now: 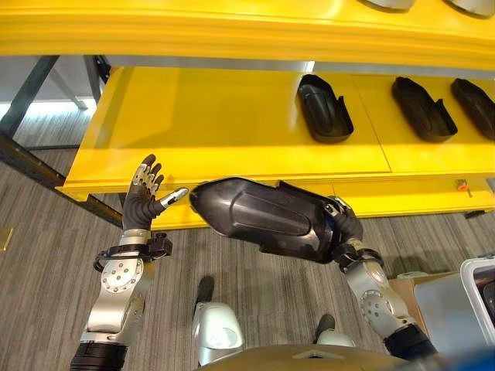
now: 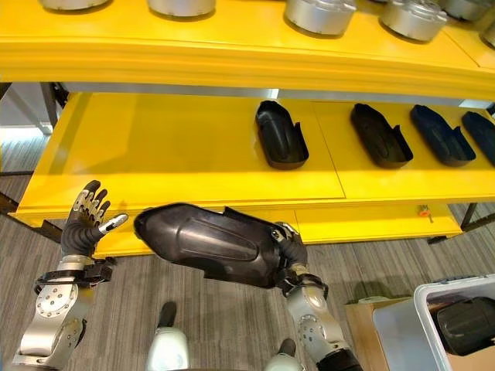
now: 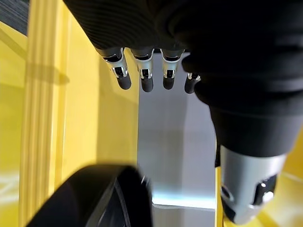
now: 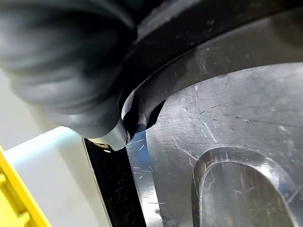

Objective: Move parts from the plastic box to the shelf.

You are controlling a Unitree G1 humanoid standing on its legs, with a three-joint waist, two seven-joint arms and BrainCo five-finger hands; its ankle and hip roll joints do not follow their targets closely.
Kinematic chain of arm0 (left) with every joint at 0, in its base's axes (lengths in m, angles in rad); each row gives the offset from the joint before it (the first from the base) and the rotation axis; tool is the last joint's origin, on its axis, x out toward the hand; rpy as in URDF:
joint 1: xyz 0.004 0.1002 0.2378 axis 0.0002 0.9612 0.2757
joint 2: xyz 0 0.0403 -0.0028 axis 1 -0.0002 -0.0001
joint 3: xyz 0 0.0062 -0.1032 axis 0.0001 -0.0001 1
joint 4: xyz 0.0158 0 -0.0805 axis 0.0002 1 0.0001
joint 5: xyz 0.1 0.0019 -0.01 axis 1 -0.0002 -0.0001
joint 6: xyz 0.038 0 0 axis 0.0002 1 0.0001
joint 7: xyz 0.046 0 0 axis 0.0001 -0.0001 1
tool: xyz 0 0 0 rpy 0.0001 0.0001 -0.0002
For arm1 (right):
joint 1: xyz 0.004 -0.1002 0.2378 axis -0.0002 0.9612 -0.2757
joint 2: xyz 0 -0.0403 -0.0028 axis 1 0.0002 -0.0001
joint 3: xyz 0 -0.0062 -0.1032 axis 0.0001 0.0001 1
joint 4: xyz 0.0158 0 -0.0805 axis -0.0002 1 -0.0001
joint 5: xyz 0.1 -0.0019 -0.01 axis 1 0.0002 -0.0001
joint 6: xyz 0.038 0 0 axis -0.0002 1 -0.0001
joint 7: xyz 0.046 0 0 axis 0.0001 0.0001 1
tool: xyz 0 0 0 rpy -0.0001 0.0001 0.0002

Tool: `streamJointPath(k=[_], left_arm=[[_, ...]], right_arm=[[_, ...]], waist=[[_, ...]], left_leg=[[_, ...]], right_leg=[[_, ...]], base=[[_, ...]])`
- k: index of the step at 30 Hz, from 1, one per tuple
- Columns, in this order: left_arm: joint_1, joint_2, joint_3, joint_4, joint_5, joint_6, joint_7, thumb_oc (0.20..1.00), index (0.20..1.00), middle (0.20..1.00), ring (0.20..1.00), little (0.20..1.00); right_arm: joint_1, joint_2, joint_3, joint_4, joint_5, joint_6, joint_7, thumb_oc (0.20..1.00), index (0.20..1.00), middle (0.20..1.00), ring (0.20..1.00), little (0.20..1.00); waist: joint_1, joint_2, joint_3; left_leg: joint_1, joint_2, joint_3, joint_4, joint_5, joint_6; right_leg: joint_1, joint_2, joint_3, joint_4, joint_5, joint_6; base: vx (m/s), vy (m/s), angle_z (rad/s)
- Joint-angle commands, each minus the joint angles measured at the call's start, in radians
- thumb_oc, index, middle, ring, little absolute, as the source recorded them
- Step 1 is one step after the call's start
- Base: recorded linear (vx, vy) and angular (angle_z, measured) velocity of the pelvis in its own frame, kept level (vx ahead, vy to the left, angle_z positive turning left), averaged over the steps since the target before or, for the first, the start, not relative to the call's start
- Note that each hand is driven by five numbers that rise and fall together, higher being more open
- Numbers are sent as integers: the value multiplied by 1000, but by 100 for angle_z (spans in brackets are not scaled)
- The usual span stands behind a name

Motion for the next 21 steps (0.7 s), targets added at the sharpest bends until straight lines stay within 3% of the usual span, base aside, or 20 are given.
streamJointPath(k=[1,2,8,13,21], left_arm=[[-27,52,-20,-28,-5,-19,16,1000,1000,1000,1000,1000],[-28,52,-20,-28,-5,-19,16,1000,1000,1000,1000,1000],[-46,76,-42,-35,-35,-14,17,1000,1000,1000,1000,1000],[-68,91,-67,-32,-61,-22,34,1000,1000,1000,1000,1000],[-108,122,-112,-46,-84,-44,40,1000,1000,1000,1000,1000]], right_arm=[[-136,38,-45,5,8,-57,-22,200,200,200,200,200],[-137,38,-46,6,8,-57,-22,200,200,200,200,200],[-295,82,-79,161,34,-80,-104,200,200,200,200,200],[-436,90,-113,261,41,-102,-164,200,200,200,200,200],[-667,38,-173,386,55,-124,-219,200,200,200,200,200]], waist=[[39,-8,-26],[37,-9,-27],[127,-20,-30],[172,-23,-7],[193,8,69]], left_leg=[[-4,-69,26,-40,10,100],[-8,-71,24,-41,13,102],[-73,-107,-39,-14,9,101],[-120,-123,-58,22,-1,105],[-185,-139,-61,90,-19,113]], right_leg=[[18,-69,-37,141,-63,8],[17,-70,-40,137,-59,8],[48,-69,-114,109,-51,14],[32,-67,-128,118,-58,9],[-27,-77,-112,173,-85,-3]], base=[[46,1,35],[47,-8,41],[32,-20,37],[-2,-14,21],[-50,16,1]])
